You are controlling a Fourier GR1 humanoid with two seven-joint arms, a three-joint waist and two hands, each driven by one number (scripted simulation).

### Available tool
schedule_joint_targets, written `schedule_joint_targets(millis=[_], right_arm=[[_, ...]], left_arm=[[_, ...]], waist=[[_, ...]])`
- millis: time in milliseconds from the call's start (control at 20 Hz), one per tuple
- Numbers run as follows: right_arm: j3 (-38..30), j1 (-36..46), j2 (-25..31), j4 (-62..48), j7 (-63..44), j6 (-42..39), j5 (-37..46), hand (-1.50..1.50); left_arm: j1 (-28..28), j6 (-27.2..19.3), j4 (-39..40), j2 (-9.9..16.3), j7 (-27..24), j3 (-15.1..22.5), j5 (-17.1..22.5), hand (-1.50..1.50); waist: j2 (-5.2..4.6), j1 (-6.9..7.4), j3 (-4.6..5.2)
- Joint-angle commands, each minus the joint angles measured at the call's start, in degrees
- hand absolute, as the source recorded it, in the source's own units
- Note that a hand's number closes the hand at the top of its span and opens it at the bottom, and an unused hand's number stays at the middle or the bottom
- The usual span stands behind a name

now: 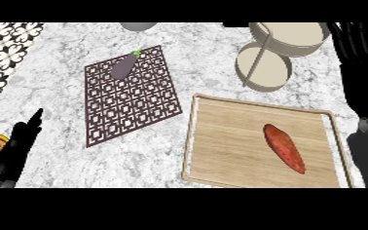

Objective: Pick the sweet potato from the tray and place it in the tiered basket

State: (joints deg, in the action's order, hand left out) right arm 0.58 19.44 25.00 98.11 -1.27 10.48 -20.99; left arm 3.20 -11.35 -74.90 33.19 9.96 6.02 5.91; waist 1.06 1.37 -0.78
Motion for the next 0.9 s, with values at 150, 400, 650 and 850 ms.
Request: schedule_joint_targets(millis=[150, 400, 650, 850], right_arm=[[5.7, -10.2, -10.1, -9.4, -1.8, -17.4, -19.7, 1.50], [3.4, -17.6, -14.8, -11.9, 0.7, -31.3, -33.2, -1.50], [4.8, -20.3, 4.6, -16.6, 5.0, -35.1, -5.7, -1.50], [6.9, -16.5, 14.3, -17.3, 7.5, -37.8, 7.9, -1.50]], left_arm=[[-1.5, 2.6, -2.2, -1.9, -2.6, -1.6, 4.1, 0.00], [-0.9, 3.7, -3.6, -6.4, -2.7, -1.3, 8.1, 0.00], [-0.3, 5.4, -2.6, -5.7, -4.8, -2.2, 8.4, 0.00], [-1.1, 5.9, -2.1, -5.8, -3.6, -2.4, 9.0, 0.00]], waist=[[-2.54, 1.56, 0.10], [-1.53, -1.22, 0.14], [-1.24, -0.91, 0.88], [-1.39, -0.24, 0.79]])
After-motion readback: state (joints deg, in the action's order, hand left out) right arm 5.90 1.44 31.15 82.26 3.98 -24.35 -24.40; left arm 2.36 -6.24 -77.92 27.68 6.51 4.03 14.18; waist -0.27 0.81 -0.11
